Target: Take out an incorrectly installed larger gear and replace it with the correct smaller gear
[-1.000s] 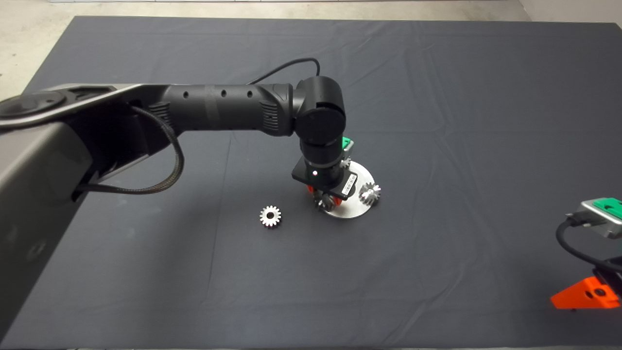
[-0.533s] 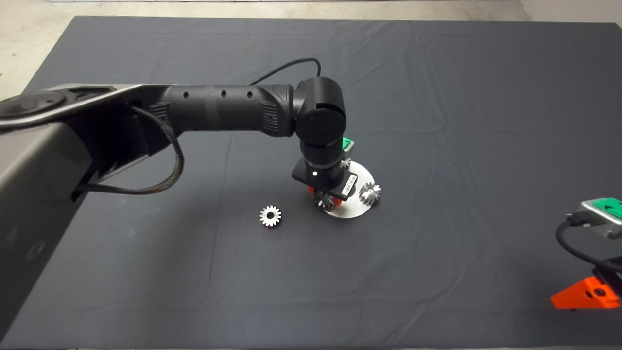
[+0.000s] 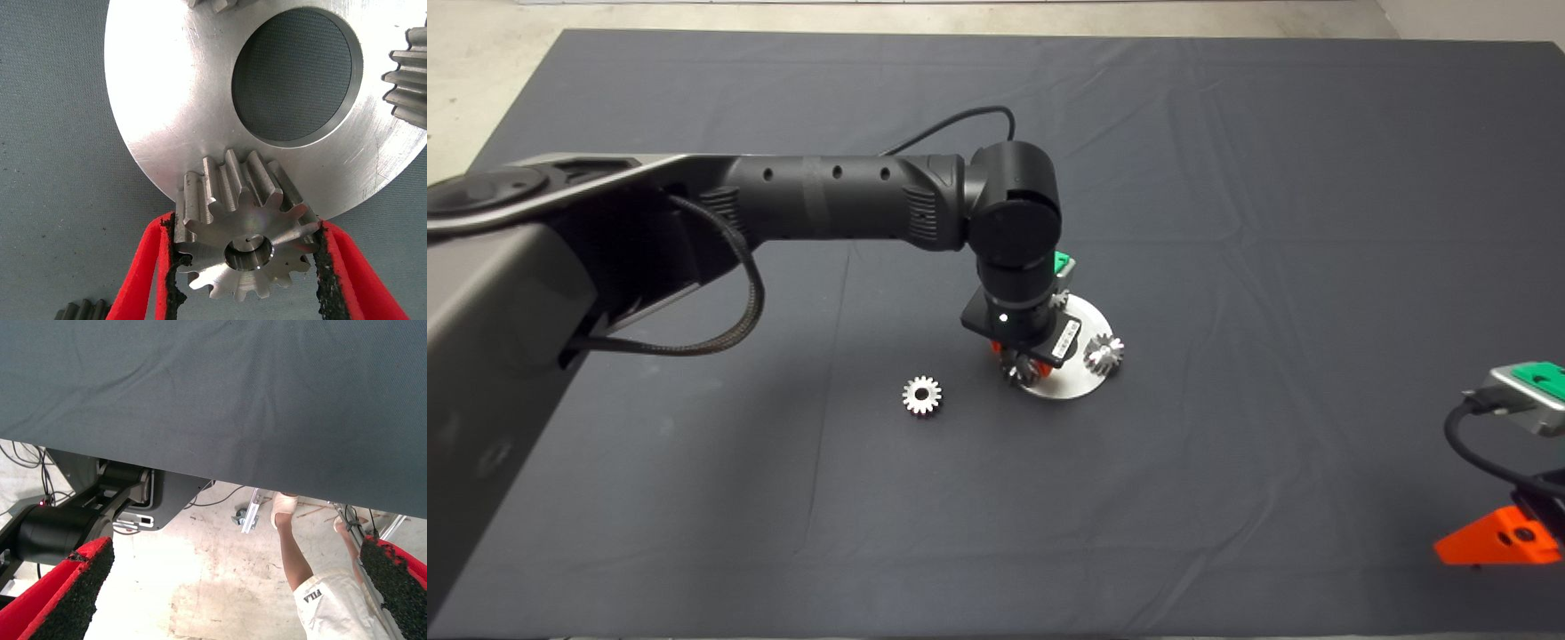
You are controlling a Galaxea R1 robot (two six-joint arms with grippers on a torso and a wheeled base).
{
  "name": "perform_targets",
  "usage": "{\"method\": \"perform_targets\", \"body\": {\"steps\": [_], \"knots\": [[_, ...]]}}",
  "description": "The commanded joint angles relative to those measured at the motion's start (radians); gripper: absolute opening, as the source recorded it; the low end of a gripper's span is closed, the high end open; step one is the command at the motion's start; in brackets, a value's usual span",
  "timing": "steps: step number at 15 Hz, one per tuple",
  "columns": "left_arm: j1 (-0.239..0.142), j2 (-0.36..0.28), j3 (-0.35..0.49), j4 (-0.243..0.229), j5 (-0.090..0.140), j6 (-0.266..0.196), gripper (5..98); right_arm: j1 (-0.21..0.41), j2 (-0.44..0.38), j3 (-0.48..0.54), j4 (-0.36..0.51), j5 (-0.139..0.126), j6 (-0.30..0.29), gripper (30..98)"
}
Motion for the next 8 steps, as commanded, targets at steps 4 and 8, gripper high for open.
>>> {"method": "perform_targets", "body": {"steps": [4,8], "knots": [[-0.043,0.000,0.018,0.004,0.019,0.006,36.0,0.013,-0.006,0.006,0.033,-0.007,0.003,97.7],[-0.109,0.000,0.018,0.000,0.016,0.006,35.5,0.013,-0.008,0.006,0.033,-0.007,0.003,97.7]]}}
